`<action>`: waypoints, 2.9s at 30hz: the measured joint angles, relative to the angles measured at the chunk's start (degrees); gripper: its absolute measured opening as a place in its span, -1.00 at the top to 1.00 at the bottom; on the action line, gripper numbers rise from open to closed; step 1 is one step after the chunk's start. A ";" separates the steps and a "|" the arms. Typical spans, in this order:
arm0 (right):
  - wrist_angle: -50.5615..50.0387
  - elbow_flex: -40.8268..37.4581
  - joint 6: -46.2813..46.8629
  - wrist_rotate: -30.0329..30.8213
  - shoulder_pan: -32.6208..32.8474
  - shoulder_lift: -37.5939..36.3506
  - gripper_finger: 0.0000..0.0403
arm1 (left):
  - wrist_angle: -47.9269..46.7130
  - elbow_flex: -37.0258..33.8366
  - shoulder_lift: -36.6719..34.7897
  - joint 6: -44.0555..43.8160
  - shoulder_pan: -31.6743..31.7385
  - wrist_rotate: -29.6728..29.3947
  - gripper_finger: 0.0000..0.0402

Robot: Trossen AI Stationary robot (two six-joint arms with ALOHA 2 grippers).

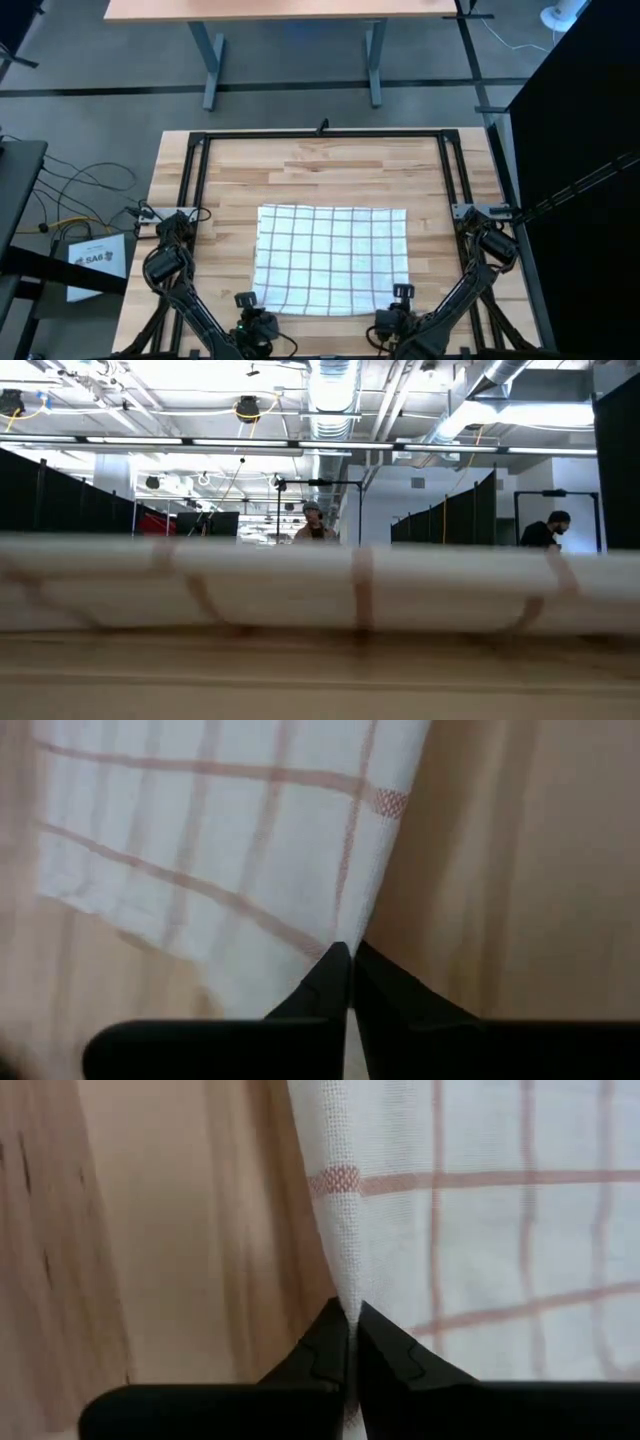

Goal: Roll towel
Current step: Fold the white towel

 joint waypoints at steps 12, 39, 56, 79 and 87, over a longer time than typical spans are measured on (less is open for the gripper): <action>-14.13 2.30 0.31 4.24 -1.77 -4.00 1.00 | -8.31 1.21 -4.24 5.08 4.26 -1.41 1.00; 14.28 -27.49 -11.79 -11.37 -16.29 -39.43 1.00 | 23.20 -31.48 -38.26 28.23 23.41 15.96 1.00; 29.45 -43.16 -20.87 -22.40 -27.28 -40.83 1.00 | 39.92 -48.14 -44.18 33.85 28.49 20.24 1.00; 41.44 -52.43 -31.69 -27.07 -39.09 -40.81 0.59 | 44.97 -55.00 -44.20 41.25 34.53 20.21 0.68; 24.30 -41.80 -32.20 -23.46 -33.01 -41.57 0.37 | 34.62 -43.84 -44.31 40.80 30.73 12.20 0.49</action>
